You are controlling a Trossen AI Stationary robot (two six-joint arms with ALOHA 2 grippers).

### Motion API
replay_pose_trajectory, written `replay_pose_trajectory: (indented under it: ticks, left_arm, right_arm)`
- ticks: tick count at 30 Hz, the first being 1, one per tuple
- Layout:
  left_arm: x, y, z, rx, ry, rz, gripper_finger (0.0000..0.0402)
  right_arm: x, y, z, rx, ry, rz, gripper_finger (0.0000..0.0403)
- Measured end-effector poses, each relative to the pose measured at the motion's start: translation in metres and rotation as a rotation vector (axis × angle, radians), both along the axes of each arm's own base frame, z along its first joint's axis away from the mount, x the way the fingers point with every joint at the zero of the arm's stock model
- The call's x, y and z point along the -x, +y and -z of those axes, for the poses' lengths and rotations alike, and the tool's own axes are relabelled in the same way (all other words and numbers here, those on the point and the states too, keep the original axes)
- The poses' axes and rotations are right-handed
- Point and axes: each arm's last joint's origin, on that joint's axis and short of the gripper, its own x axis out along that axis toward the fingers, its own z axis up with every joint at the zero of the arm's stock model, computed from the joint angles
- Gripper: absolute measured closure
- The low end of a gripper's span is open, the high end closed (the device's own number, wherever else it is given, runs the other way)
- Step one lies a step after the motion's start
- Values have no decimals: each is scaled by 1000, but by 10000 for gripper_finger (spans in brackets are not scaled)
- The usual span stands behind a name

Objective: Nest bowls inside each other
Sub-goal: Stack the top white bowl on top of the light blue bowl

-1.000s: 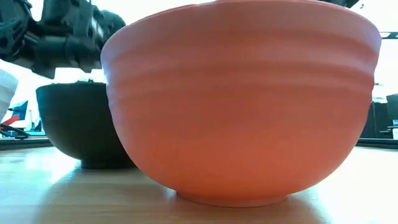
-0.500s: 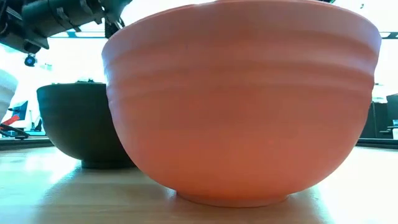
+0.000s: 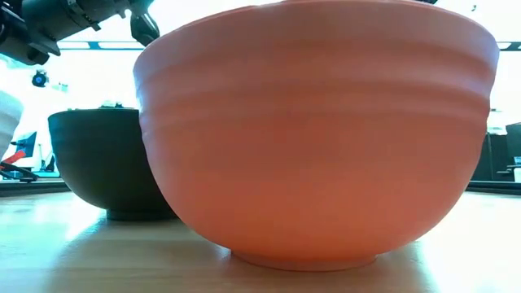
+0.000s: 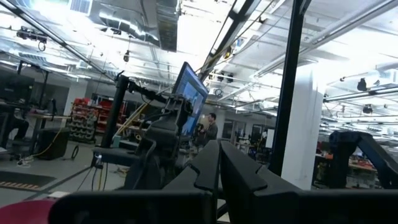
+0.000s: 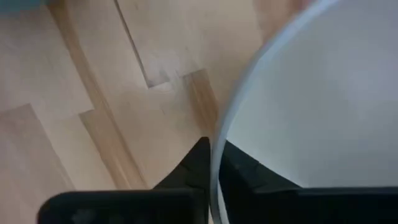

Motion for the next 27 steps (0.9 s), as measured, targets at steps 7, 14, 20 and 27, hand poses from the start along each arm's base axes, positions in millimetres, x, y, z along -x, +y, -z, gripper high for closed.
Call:
replay_pose_trajectory:
  ticks: [7,14,20,27]
  left_arm:
    - [0,0,-1,1,-6,0,402]
    - [0,0,-5,3,-20,0,402]
    - [0,0,-5,2,-20,1,402]
    - [0,0,-5,2,-20,1,402]
  right_arm:
    - [10,1,-39,-1,-128,32,393]
    - [25,4,-99,22,-379,25,394]
    - [34,19,-153,99,-661,-134,394]
    - [22,59,-185,337,-712,-614,394]
